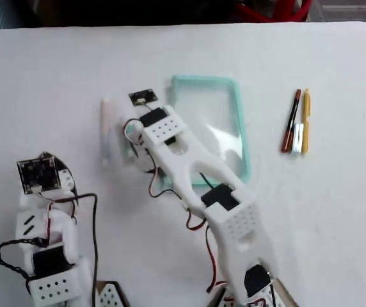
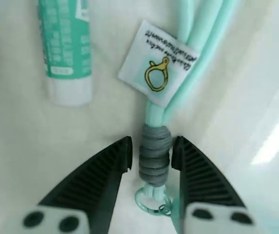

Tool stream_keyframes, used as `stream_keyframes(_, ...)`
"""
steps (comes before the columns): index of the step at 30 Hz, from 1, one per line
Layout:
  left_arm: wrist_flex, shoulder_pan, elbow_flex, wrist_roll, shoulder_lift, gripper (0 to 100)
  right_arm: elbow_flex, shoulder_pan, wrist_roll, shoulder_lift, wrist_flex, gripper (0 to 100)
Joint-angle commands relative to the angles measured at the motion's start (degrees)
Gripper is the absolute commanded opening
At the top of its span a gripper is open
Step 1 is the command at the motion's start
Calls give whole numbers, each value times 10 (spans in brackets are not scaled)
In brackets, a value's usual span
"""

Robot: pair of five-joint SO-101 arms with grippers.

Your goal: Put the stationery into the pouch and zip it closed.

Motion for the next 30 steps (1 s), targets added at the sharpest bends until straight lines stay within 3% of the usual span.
stream_keyframes(1,-9,7,-2,4,-6,24,-3,12,11,-30,10,95)
stream_keyframes(3,-9,7,-2,4,-6,24,-5,13,12,-30,9,9)
stream_keyframes(10,-9,7,-2,4,-6,24,-13,14,19,-46,15,19)
stream_keyframes(20,1,36,-2,3,-5,24,-123,13,170,-268,149,18)
stream_keyframes(24,11,72,-2,-55,-5,24,-142,11,234,-362,187,18)
stream_keyframes(30,11,128,-6,-72,-7,42,-140,36,258,-469,217,18)
